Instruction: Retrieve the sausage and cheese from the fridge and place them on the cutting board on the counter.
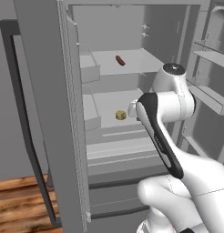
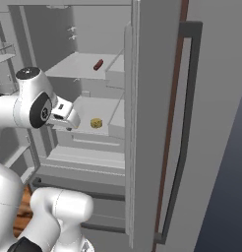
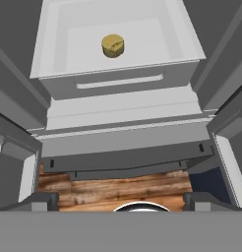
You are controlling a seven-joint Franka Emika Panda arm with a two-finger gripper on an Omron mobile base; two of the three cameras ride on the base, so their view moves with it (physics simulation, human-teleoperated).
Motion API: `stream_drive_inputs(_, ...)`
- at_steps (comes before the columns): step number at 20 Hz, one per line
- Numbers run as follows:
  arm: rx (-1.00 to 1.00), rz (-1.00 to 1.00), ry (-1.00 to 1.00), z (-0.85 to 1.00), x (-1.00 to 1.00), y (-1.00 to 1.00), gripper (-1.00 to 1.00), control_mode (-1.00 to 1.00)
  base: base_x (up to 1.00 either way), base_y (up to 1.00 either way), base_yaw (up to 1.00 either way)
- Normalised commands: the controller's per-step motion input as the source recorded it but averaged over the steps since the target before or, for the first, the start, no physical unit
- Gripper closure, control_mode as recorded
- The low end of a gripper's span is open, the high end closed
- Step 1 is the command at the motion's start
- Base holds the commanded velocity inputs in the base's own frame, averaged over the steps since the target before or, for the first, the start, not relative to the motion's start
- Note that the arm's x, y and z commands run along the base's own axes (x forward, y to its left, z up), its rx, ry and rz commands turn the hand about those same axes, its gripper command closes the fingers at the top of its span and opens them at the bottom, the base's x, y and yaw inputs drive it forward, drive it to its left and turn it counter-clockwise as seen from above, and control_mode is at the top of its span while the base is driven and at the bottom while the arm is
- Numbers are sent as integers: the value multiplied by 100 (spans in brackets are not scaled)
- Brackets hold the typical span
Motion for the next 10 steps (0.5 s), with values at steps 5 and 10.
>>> stream_drive_inputs(5,0,0,0,0,0,0,-100,100,0,0,0)
stream_drive_inputs(10,0,0,0,0,0,0,-100,-100,0,0,0)
